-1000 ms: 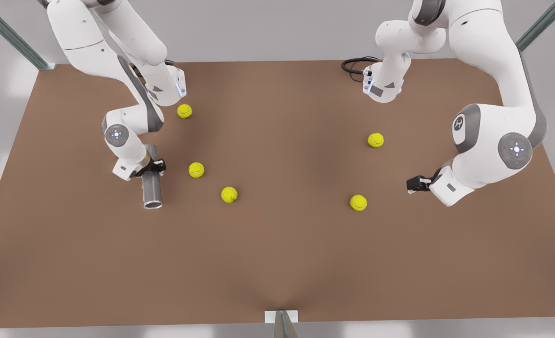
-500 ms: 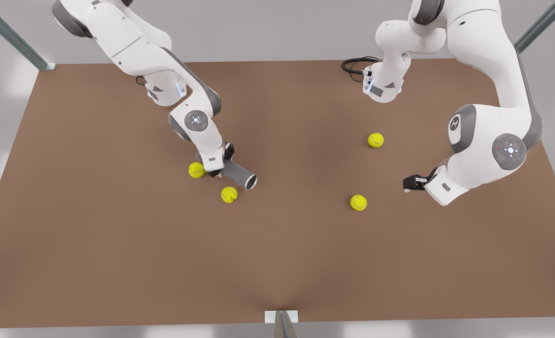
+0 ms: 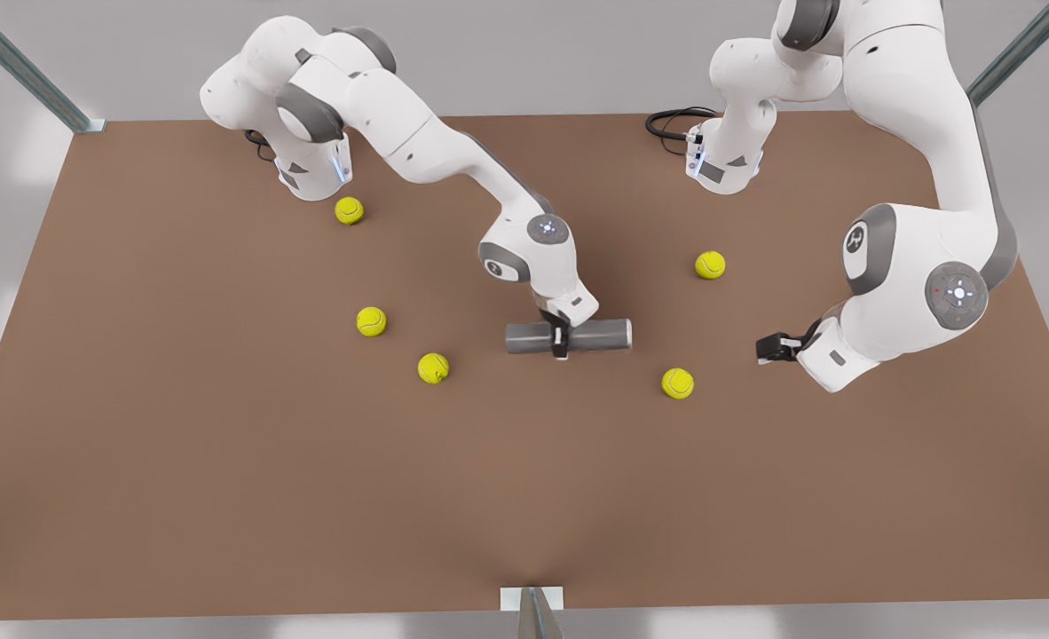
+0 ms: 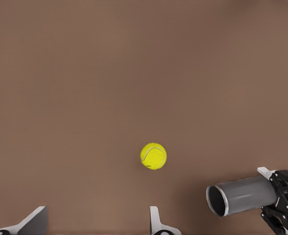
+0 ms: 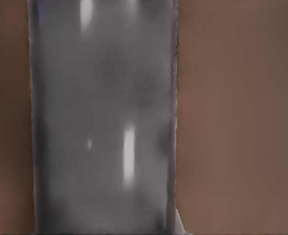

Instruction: Put the tennis tube upright

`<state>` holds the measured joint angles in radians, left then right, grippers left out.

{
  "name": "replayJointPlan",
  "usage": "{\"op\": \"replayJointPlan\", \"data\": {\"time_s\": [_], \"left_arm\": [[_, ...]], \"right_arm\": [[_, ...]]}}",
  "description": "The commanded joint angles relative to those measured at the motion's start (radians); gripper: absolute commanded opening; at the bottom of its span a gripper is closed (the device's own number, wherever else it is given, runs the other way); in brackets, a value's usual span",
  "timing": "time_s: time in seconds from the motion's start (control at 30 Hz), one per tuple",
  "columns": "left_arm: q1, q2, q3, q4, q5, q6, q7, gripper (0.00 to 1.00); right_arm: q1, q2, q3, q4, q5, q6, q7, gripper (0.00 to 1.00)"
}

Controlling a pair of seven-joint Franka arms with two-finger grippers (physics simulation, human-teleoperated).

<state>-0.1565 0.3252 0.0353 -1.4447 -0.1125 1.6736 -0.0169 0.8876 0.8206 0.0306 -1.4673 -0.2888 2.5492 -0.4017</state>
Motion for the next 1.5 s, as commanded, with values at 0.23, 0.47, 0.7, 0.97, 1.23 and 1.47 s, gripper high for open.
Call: {"op": "replayJointPlan", "data": {"time_s": [0.23, 0.47, 0.7, 0.97, 1.23, 1.47], "left_arm": [[-0.003, 0.006, -0.002, -0.002, -0.013, 0.002, -0.002, 0.99], [0.032, -0.104, -0.052, -0.200, -0.236, 0.011, -0.040, 0.99], [-0.029, 0.000, -0.060, -0.267, -0.616, 0.262, -0.040, 0.99], [-0.074, 0.058, -0.114, -0.312, -0.638, 0.394, -0.003, 0.99], [-0.055, 0.124, -0.115, -0.306, -0.562, 0.423, 0.097, 0.99], [-0.031, 0.161, -0.115, -0.304, -0.564, 0.437, 0.182, 0.99]], "right_arm": [[0.010, 0.038, 0.002, -0.004, -0.006, 0.005, -0.026, 1.00], [-0.131, -0.313, 0.107, -0.206, 0.014, -0.101, -0.023, 1.00], [-0.973, -0.762, 0.310, -0.268, 0.164, -0.648, 0.000, 1.00], [-0.908, -0.773, 0.020, -0.130, 0.168, -0.900, 0.300, 1.00], [-0.911, -0.675, 0.020, -0.014, 0.218, -0.946, 0.296, 1.00], [-0.917, -0.656, 0.018, -0.011, 0.232, -0.948, 0.296, 1.00]]}}
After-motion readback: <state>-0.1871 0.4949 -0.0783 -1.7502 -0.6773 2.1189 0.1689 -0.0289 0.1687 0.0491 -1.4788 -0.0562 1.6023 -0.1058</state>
